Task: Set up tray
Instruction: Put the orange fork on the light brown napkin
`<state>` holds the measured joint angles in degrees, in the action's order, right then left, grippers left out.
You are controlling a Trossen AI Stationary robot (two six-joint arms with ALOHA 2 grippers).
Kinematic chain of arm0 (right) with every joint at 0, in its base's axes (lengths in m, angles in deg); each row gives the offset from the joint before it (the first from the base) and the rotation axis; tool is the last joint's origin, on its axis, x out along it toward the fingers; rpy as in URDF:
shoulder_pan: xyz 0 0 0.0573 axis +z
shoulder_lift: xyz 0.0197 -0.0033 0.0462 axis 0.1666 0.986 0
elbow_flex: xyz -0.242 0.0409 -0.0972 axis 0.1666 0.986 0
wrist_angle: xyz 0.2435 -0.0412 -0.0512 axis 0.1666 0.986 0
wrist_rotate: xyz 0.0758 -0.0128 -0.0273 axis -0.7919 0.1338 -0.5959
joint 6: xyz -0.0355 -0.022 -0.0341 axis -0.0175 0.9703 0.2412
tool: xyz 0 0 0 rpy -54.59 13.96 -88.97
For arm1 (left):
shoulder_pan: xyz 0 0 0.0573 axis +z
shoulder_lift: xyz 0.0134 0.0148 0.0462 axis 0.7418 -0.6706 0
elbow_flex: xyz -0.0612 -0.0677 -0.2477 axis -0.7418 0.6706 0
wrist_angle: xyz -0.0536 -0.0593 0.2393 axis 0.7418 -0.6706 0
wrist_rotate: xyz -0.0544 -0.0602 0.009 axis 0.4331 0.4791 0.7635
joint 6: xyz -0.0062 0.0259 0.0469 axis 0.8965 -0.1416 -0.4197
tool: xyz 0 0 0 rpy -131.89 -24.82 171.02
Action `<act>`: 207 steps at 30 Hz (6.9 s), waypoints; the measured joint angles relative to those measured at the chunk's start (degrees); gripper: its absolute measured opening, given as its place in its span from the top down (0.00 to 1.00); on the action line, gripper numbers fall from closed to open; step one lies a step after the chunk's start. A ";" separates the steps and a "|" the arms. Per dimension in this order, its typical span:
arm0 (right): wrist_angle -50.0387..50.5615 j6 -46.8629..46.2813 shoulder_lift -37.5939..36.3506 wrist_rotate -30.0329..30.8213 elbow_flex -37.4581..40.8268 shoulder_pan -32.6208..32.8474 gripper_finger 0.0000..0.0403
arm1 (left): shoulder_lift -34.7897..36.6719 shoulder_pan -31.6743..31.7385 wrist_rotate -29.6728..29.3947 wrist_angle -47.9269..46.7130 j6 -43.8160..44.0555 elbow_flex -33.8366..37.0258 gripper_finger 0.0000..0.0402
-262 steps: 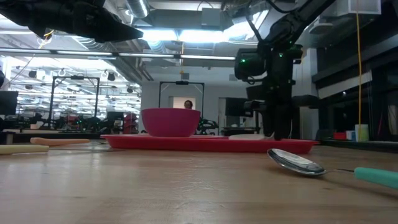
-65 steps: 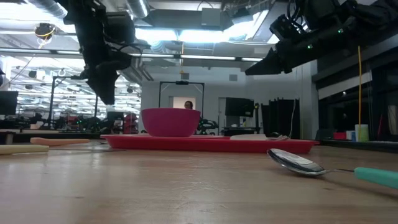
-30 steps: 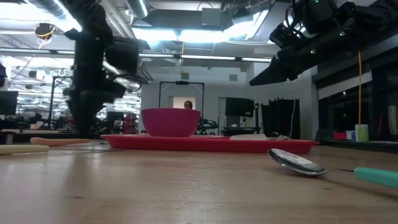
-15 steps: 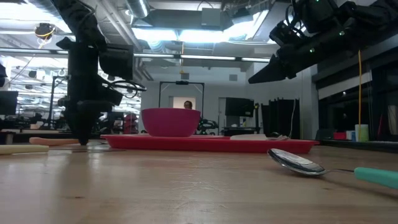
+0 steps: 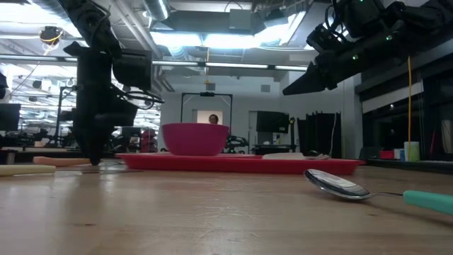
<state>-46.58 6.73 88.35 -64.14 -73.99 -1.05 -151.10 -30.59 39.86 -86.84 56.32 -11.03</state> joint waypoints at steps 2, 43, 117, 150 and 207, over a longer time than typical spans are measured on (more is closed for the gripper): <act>0.00 0.00 0.00 0.00 0.00 0.01 0.94 | -0.02 -0.03 -1.19 -0.57 0.87 0.00 0.94; 0.07 0.02 0.00 0.00 0.02 0.01 0.94 | 19.93 0.04 -17.19 -8.18 -0.82 0.18 0.94; -42.91 10.51 29.66 -0.96 -16.98 0.01 0.66 | -7.02 -13.40 -26.69 111.04 -61.72 0.00 0.94; -41.86 2.90 29.66 0.11 -17.94 0.27 0.51 | -11.58 -13.38 -19.64 114.21 -57.63 -2.22 0.94; -37.64 -2.56 27.86 4.92 -17.94 0.46 0.89 | -8.95 -20.65 -35.73 110.90 -78.04 -3.33 0.84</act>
<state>-84.22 4.17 116.22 -59.22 -91.93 -0.59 -160.06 -51.24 4.13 24.07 -21.72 -14.36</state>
